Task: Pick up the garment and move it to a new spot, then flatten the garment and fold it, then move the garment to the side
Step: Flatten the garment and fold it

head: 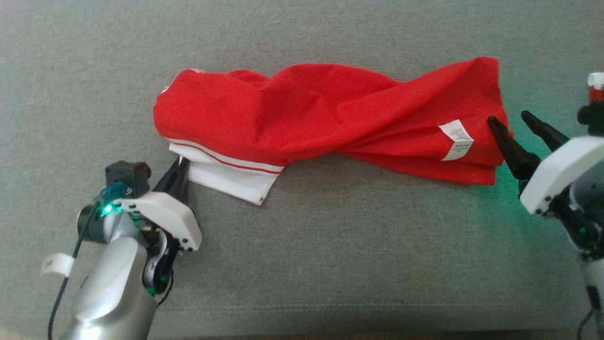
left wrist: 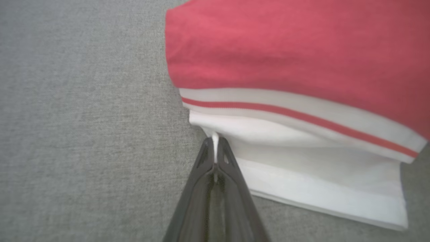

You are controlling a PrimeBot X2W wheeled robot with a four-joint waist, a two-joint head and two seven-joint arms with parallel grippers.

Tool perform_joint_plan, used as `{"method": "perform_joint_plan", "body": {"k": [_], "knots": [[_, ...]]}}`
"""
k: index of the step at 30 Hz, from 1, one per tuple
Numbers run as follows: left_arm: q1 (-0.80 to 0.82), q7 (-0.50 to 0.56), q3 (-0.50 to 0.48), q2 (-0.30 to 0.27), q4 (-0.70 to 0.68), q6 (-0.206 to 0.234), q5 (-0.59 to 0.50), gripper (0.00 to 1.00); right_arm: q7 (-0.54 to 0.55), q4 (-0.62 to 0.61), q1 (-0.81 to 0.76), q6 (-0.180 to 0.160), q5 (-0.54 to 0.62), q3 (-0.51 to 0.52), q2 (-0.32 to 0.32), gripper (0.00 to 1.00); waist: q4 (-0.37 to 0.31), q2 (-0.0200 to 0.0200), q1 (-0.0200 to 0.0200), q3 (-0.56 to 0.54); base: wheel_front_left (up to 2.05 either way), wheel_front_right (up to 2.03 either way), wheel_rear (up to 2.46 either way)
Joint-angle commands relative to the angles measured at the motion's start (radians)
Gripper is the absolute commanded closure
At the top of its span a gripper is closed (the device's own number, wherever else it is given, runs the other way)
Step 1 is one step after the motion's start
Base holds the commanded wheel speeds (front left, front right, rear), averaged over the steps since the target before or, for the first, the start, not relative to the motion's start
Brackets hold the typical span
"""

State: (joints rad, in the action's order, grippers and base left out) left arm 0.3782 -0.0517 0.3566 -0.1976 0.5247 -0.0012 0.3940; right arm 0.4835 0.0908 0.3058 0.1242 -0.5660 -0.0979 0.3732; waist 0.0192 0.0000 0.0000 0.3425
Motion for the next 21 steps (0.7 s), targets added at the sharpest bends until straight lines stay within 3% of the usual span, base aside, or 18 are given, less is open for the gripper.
{"method": "perform_joint_plan", "body": {"k": [1, 9, 10, 11, 12, 19, 21], "knots": [[0.021, 0.003, -0.015, -0.011, -0.002, 0.006, -0.01, 1.0, 0.024, -0.023, 0.032, 0.007, -0.012, -0.021, 0.039, 0.0, 0.011, 0.0, 0.0, 0.012, 0.0, 0.0, 0.0], [0.036, -0.02, -0.004, 0.004, 0.009, 0.007, -0.006, 1.0, 0.137, 0.015, 0.099, 0.007, -0.084, -0.074, 0.094, 0.0, 0.033, 0.0, 0.0, 0.029, 0.0, 0.0, 0.0], [0.037, -0.022, -0.003, 0.005, 0.011, 0.008, -0.005, 1.0, 0.139, 0.015, 0.104, 0.007, -0.092, -0.077, 0.097, 0.11, 0.034, 0.0, 0.0, 0.03, 0.0, 0.0, 0.0], [0.039, -0.025, -0.002, 0.006, 0.012, 0.008, -0.005, 1.0, 0.139, 0.013, 0.108, 0.007, -0.096, -0.083, 0.101, 0.62, 0.036, 0.0, 0.0, 0.032, 0.0, 0.0, 0.0], [0.04, -0.029, -0.001, 0.007, 0.012, 0.008, -0.005, 1.0, 0.135, 0.009, 0.111, 0.007, -0.101, -0.089, 0.106, 1.0, 0.037, 0.0, 0.0, 0.032, 0.0, 0.0, 0.0], [0.047, -0.104, -0.015, 0.0, -0.016, 0.013, -0.002, 1.0, 0.077, -0.027, 0.097, 0.007, -0.139, -0.115, 0.125, 1.0, 0.035, 0.0, 0.0, 0.019, 0.0, 0.0, 0.0], [0.048, -0.152, -0.031, -0.006, -0.064, 0.032, -0.008, 1.0, 0.017, -0.062, 0.074, 0.007, -0.134, -0.115, 0.136, 1.0, 0.034, 0.0, 0.0, -0.001, 0.0, 0.0, 0.0]]}}
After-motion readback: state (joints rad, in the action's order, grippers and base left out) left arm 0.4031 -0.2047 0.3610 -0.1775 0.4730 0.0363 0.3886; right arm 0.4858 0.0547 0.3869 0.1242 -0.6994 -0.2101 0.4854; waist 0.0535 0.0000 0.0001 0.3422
